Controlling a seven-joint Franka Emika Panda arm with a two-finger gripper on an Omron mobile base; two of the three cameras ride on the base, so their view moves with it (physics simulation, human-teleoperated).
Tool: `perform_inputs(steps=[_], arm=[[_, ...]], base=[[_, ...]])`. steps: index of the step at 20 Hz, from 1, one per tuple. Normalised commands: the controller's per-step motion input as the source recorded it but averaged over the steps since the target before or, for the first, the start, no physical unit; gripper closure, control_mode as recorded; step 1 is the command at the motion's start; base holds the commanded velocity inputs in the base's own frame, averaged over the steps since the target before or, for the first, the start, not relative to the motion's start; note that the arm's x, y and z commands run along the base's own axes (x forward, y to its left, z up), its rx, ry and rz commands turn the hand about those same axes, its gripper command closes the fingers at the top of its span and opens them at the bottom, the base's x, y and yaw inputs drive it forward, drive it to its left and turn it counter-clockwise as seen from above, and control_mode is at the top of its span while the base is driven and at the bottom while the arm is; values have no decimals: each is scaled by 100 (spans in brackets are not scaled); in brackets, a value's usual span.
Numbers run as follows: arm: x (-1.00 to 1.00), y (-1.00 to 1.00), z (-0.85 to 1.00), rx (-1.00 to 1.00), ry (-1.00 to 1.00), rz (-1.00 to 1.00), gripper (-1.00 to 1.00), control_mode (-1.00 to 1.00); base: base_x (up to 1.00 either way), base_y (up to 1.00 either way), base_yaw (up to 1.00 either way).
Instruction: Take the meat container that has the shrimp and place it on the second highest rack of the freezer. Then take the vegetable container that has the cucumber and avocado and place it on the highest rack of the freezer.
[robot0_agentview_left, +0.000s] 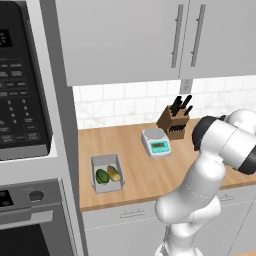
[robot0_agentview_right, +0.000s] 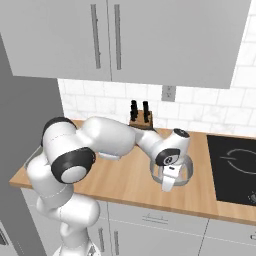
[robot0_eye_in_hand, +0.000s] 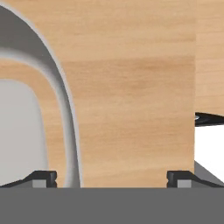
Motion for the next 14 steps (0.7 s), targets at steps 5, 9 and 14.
perform_inputs(steps=[5,9,14], arm=[[0,23,-13,-7,-2,0,-100,-100],[5,-4,-13,0,-5,0,-100,-100],[19,-20,-3,0,0,0,-100,-100]], base=[[0,0,0],[0,0,0],[0,0,0]])
